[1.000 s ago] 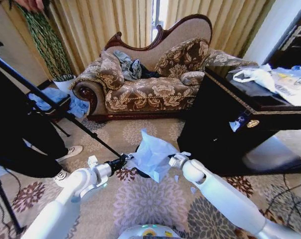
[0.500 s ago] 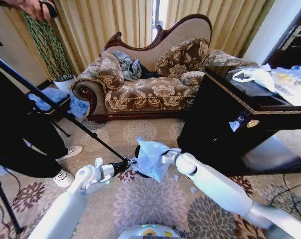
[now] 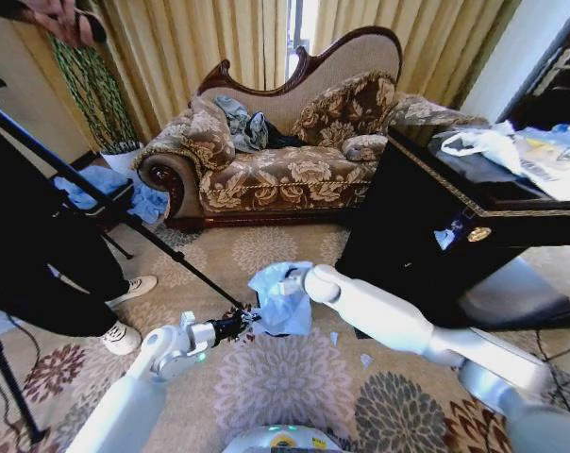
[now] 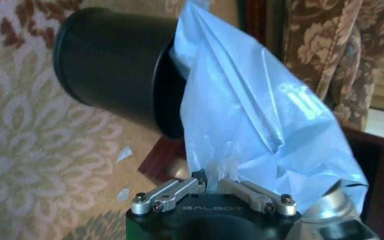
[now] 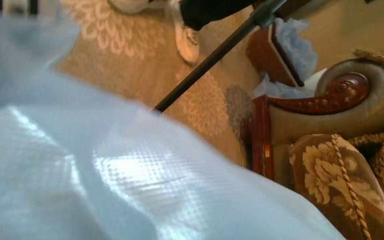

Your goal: Place a garbage bag over the trash bin.

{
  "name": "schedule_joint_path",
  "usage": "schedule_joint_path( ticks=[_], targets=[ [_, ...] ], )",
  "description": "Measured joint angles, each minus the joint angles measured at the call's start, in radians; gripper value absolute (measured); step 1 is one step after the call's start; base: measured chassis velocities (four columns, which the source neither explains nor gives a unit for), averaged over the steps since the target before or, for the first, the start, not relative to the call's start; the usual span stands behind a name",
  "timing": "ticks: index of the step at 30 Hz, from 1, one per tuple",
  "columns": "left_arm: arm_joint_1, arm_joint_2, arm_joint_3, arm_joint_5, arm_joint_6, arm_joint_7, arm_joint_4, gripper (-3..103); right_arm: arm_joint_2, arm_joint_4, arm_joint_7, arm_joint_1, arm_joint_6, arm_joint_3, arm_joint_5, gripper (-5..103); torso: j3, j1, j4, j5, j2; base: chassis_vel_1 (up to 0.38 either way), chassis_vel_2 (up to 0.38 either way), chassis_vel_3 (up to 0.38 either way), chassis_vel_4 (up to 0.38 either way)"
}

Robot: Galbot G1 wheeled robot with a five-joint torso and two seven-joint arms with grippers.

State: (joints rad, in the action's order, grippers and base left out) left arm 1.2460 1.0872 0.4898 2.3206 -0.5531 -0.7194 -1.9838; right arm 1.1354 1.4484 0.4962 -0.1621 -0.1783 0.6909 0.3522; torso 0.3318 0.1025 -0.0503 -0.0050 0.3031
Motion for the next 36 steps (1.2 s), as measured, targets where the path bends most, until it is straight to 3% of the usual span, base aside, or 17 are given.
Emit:
schedule_joint_path(
  ticks=[18, 36],
  targets=[
    [-0.039, -0.053, 0.049, 0.019, -0.043, 0.047, 0.017, 0, 0.070, -0.173, 0.093, 0.099, 0.089, 0.091, 0.117, 0, 0.000, 0.000, -0.0001, 0.0000, 0.000, 0.000, 0.000, 0.000, 0.000],
    [-0.089, -0.035, 0.103, -0.012, -0.054, 0.100, 0.077, 0, 0.175, -0.392, 0.118, 0.137, 0.203, 0.163, 0.181, 0, 0.000, 0.000, 0.0000, -0.0002, 0.000, 0.000, 0.000, 0.000, 0.000]
  ],
)
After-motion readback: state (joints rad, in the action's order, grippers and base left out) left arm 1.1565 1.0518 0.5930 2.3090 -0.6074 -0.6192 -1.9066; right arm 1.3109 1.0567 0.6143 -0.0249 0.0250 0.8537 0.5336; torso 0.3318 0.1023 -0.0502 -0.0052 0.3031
